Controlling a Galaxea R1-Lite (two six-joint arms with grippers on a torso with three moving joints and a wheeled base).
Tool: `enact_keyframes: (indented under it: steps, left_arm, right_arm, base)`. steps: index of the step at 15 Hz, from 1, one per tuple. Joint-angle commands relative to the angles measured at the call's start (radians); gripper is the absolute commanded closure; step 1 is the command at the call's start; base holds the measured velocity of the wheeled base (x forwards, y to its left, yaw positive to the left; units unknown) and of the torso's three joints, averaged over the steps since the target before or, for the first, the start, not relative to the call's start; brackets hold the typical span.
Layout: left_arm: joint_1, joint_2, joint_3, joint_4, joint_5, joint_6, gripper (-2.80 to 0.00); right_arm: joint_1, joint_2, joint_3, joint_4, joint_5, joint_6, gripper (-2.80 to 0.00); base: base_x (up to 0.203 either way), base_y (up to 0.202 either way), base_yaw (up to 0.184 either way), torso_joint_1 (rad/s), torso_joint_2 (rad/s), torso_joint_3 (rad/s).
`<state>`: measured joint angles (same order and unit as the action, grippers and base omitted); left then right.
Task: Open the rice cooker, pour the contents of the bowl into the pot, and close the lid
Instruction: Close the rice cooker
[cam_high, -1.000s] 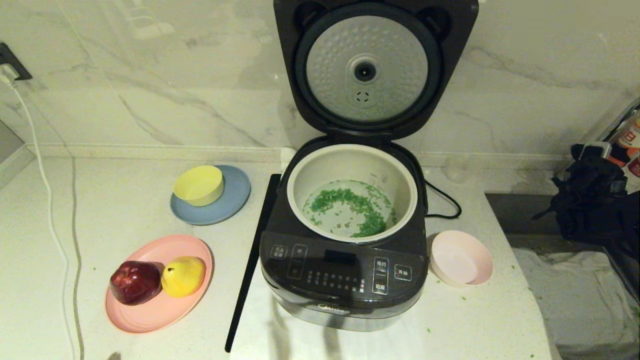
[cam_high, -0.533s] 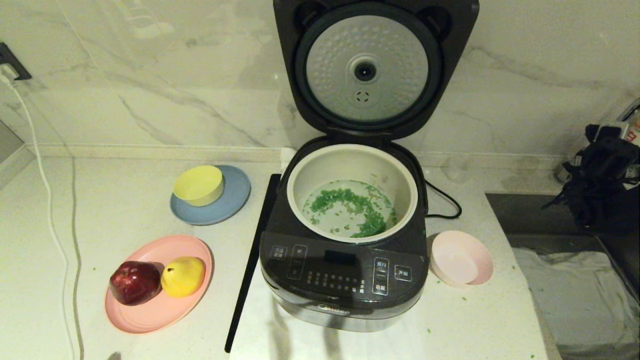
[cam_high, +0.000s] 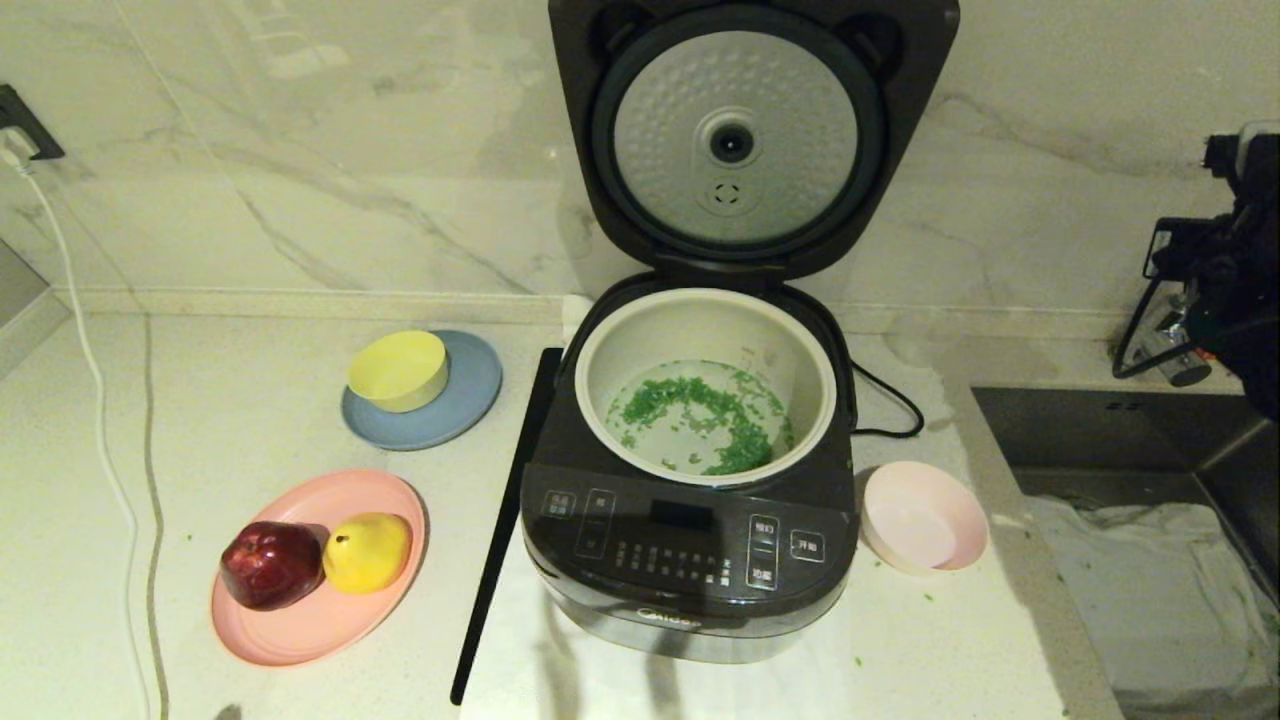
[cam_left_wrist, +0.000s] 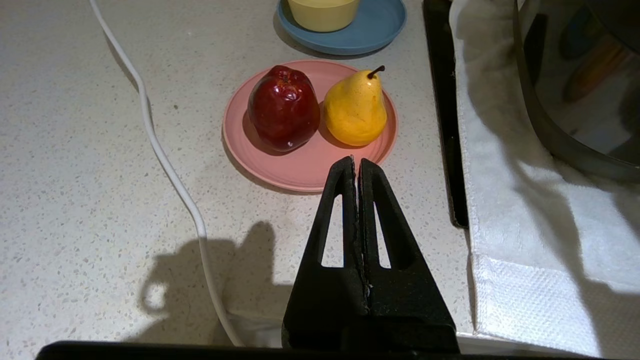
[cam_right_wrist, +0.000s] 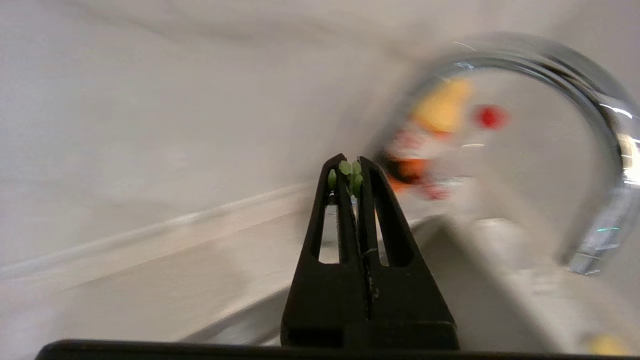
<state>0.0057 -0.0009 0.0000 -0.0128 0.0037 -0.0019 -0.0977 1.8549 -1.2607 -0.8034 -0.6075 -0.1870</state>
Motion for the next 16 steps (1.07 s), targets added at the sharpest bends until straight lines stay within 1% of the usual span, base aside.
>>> enact_keyframes:
  steps: [1, 3, 4, 5, 6, 7, 8, 9, 11, 12, 14, 16]
  left_arm:
    - [0.000, 0.001, 0.009, 0.000, -0.001, 0.000, 0.00]
    - [0.000, 0.001, 0.009, 0.000, -0.001, 0.000, 0.00]
    - [0.000, 0.001, 0.009, -0.001, 0.001, 0.000, 0.00]
    - [0.000, 0.001, 0.009, -0.001, 0.001, 0.000, 0.00]
    - [0.000, 0.001, 0.009, 0.000, 0.000, 0.000, 0.00]
    - [0.000, 0.001, 0.009, 0.000, 0.000, -0.001, 0.00]
    - [0.000, 0.001, 0.009, 0.000, 0.001, 0.000, 0.00]
    - [0.000, 0.001, 0.009, 0.000, -0.001, -0.001, 0.00]
    - [0.000, 0.001, 0.009, 0.000, 0.000, 0.000, 0.00]
    - [0.000, 0.001, 0.009, -0.001, 0.001, -0.001, 0.00]
    - [0.000, 0.001, 0.009, -0.001, 0.001, -0.001, 0.00]
    - [0.000, 0.001, 0.009, -0.001, 0.001, -0.001, 0.00]
  right_arm:
    - [0.064, -0.120, -0.193, 0.422, 0.038, 0.142, 0.00]
    - [0.099, -0.125, -0.470, 0.768, 0.120, 0.301, 0.00]
    - [0.112, -0.128, -0.584, 0.926, 0.186, 0.370, 0.00]
    - [0.125, -0.132, -0.664, 1.017, 0.278, 0.428, 0.00]
    - [0.145, -0.136, -0.702, 1.085, 0.379, 0.483, 0.00]
    - [0.172, -0.137, -0.700, 1.142, 0.481, 0.544, 0.00]
    - [0.190, -0.136, -0.682, 1.174, 0.575, 0.620, 0.00]
    - [0.196, -0.139, -0.676, 1.184, 0.652, 0.656, 0.00]
    - [0.193, -0.153, -0.672, 1.185, 0.824, 0.696, 0.00]
    - [0.189, -0.158, -0.671, 1.183, 0.890, 0.712, 0.00]
    - [0.189, -0.146, -0.664, 1.159, 0.950, 0.722, 0.00]
    - [0.192, -0.139, -0.628, 1.090, 0.993, 0.723, 0.00]
  base:
    - [0.000, 0.000, 0.000, 0.000, 0.00, 0.000]
    - [0.000, 0.000, 0.000, 0.000, 0.00, 0.000]
    - [0.000, 0.000, 0.000, 0.000, 0.00, 0.000]
    - [0.000, 0.000, 0.000, 0.000, 0.00, 0.000]
    - [0.000, 0.000, 0.000, 0.000, 0.00, 0.000]
    - [0.000, 0.000, 0.000, 0.000, 0.00, 0.000]
    - [0.000, 0.000, 0.000, 0.000, 0.00, 0.000]
    - [0.000, 0.000, 0.000, 0.000, 0.00, 0.000]
    - [0.000, 0.000, 0.000, 0.000, 0.00, 0.000]
    - [0.000, 0.000, 0.000, 0.000, 0.00, 0.000]
    - [0.000, 0.000, 0.000, 0.000, 0.00, 0.000]
    - [0.000, 0.000, 0.000, 0.000, 0.00, 0.000]
